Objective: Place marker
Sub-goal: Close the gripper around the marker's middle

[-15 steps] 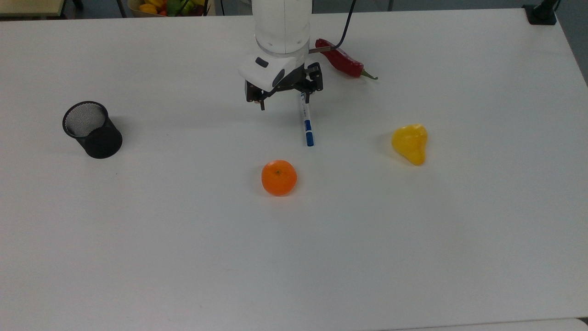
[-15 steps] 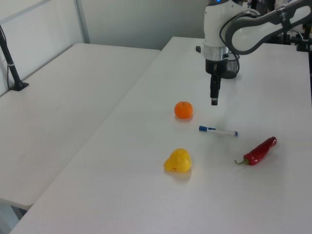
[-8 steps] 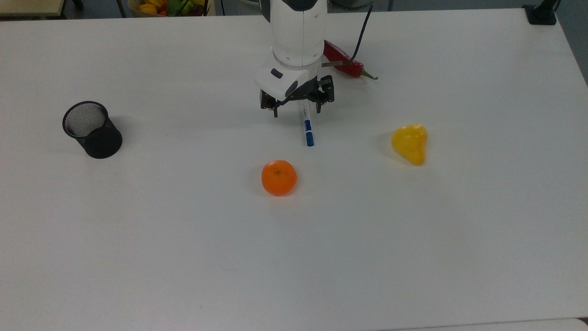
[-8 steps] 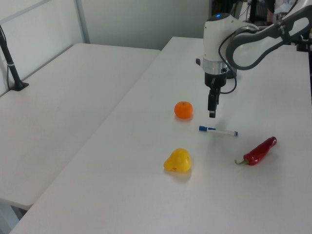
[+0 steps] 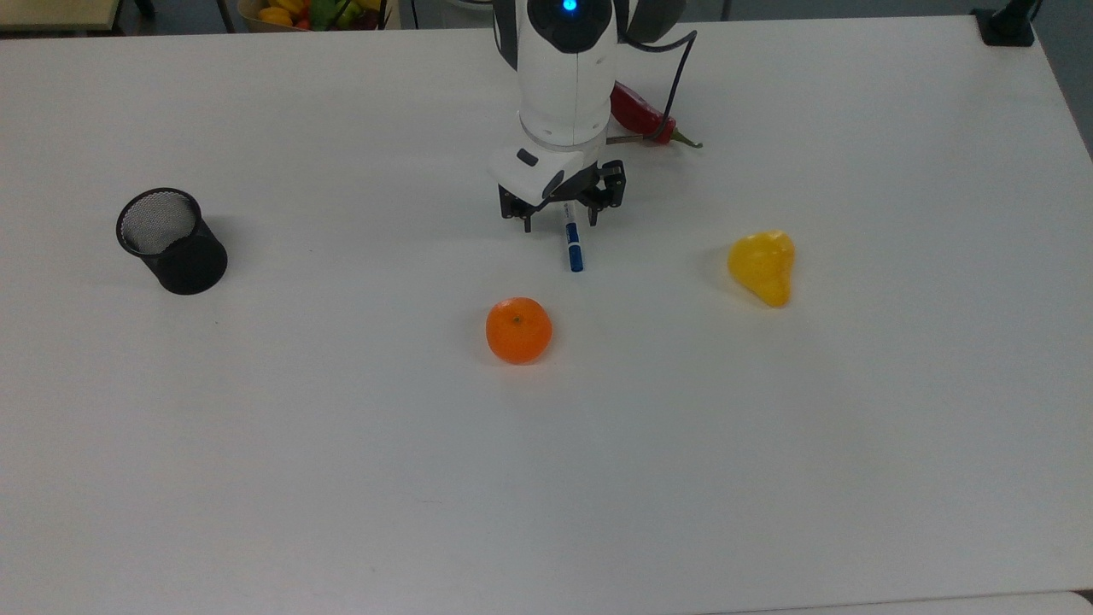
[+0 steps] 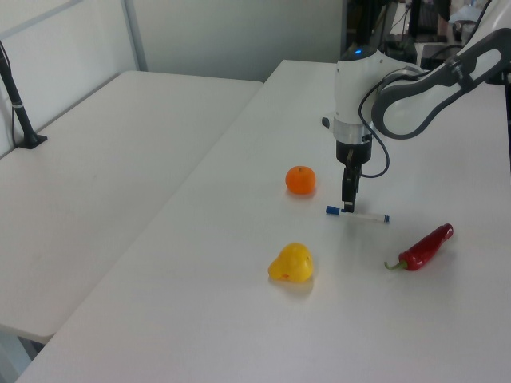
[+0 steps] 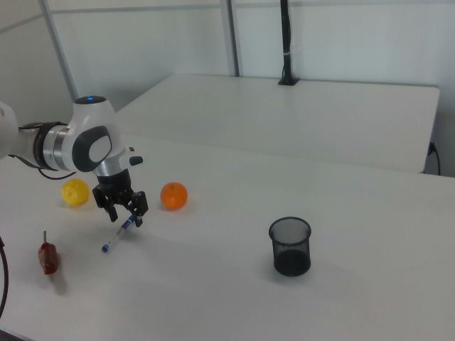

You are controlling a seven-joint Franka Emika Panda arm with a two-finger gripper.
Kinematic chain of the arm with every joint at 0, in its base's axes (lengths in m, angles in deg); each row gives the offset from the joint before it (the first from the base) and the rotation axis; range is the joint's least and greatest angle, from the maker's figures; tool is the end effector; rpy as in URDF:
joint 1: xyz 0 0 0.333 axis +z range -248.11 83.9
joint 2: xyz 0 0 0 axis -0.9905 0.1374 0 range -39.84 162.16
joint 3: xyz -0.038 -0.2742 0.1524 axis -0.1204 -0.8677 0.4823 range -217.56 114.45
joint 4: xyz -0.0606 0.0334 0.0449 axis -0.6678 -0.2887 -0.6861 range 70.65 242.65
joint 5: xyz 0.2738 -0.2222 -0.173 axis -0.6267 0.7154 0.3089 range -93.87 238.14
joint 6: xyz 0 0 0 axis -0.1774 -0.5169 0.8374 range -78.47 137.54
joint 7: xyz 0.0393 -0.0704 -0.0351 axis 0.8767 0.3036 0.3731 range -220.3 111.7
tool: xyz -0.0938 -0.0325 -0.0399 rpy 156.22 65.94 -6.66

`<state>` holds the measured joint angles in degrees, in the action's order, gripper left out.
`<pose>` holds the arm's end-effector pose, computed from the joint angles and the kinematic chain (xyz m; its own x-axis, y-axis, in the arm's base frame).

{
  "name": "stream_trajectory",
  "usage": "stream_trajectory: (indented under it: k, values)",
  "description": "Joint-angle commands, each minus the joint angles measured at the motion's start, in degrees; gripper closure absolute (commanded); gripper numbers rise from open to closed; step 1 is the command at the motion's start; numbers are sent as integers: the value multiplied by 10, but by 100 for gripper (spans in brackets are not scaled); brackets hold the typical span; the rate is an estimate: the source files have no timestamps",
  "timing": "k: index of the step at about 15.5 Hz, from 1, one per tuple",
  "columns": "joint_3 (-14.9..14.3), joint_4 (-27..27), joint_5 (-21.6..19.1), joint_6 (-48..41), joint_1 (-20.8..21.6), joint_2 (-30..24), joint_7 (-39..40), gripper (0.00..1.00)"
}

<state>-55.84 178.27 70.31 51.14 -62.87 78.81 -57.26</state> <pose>0.5893 0.1601 0.3225 0.9815 0.1914 -0.0105 0.1914 -0.9815 -0.0013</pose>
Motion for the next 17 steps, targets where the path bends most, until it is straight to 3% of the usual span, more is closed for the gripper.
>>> stream_trajectory:
  k: [1,5,9,17]
  values:
    - [3,18,-5,17,7,-1,-12,27]
    - [10,19,-5,17,6,5,-11,53]
    - [11,18,-5,16,4,4,-11,100]
    - [11,10,-5,-51,-2,-53,-10,100]
